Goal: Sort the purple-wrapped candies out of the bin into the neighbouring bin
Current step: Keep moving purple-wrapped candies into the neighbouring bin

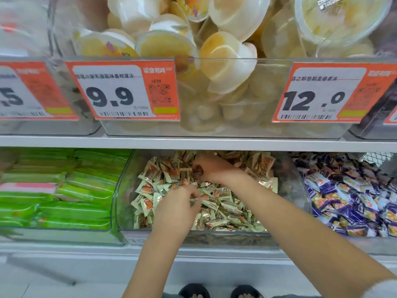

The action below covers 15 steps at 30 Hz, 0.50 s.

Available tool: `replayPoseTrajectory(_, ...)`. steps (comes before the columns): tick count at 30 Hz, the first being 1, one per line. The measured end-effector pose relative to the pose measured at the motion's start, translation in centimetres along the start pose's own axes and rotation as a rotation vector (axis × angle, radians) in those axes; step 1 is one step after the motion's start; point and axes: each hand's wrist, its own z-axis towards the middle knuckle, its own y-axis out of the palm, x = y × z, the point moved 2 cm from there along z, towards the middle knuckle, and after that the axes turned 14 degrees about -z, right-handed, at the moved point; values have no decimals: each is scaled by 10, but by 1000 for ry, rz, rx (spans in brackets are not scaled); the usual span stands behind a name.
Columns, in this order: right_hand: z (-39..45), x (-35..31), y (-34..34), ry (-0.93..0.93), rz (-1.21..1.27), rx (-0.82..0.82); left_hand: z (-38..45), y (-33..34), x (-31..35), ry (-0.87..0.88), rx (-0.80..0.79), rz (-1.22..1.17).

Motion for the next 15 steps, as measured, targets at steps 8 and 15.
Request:
replayPoseTrajectory(8,-39,21,-23,213,312,172,0,-2,3,40,34,-17)
replayPoseTrajectory(15,-188,59,-36,522,311,822,-9,11,21,100,31,-28)
